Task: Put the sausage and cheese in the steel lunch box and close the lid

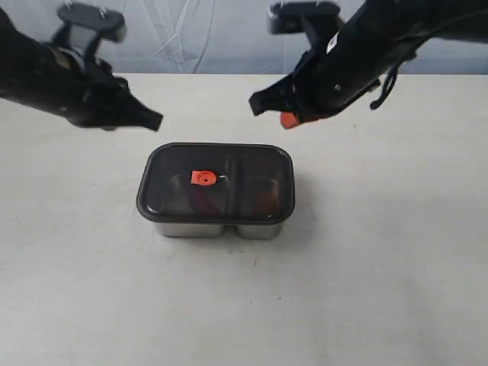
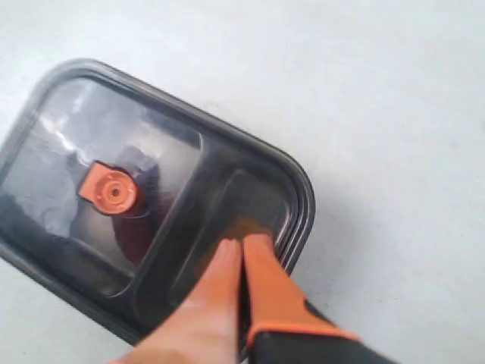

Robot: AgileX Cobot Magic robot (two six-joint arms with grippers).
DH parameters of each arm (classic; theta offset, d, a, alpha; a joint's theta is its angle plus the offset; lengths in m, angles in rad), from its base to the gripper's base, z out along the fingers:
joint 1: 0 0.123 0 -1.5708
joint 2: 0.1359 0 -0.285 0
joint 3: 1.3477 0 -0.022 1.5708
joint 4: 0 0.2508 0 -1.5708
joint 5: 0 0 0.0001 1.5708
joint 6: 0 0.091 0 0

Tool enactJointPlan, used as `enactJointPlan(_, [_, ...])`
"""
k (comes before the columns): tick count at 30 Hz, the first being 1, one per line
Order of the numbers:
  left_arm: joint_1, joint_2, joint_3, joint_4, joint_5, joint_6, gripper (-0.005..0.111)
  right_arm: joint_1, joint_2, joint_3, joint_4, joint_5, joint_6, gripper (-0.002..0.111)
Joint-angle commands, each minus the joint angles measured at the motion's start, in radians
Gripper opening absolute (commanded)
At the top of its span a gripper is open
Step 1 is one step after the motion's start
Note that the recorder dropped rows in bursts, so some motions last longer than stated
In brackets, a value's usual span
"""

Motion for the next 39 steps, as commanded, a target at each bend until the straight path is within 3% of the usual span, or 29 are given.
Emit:
enactJointPlan(1, [-0.002,-0.229,0.085,-0.001,-0.084,-0.028,0.0,-0.005,-0.183,0.088,-0.014,-0.034,0.006,-0.001])
enactJointPlan(8, [-0.002,-0.579,0.299,-0.006,-0.157,-0.028,0.0,-0.003,-0.496,0.39,-0.002,-0.163,0.032,-0.001])
enactJointPlan(16, [-0.002,-0.951,0.564,-0.006,-0.143,-0.103,0.0,-0.003,-0.884,0.778,0.038,-0.361,0.081,-0.001])
enactJointPlan(19, [-0.002,-0.992,0.647,-0.051,-0.187,-0.16,0.0,-0.003,-0.944,0.877,0.046,-0.436,0.081,-0.001])
enactJointPlan(21, [-0.002,-0.992,0.662,-0.091,-0.168,-0.158,0.0,-0.003,-0.946,0.898,0.089,-0.39,0.083,-0.001])
enactJointPlan(25, [-0.002,-0.992,0.662,-0.017,-0.141,-0.155,0.0,-0.003,-0.944,0.898,0.097,-0.352,0.083,-0.001])
enactJointPlan(33, [-0.002,-0.992,0.662,-0.01,-0.145,-0.155,0.0,-0.005,-0.979,0.898,0.106,-0.345,0.083,-0.001])
enactJointPlan(36, [-0.002,-0.992,0.662,-0.004,-0.147,-0.155,0.0,-0.065,-1.048,0.898,-0.004,-0.377,0.026,-0.001])
enactJointPlan(39, [-0.002,-0.992,0.662,0.003,-0.149,-0.155,0.0,-0.229,-1.122,0.898,-0.026,-0.373,0.026,-0.001])
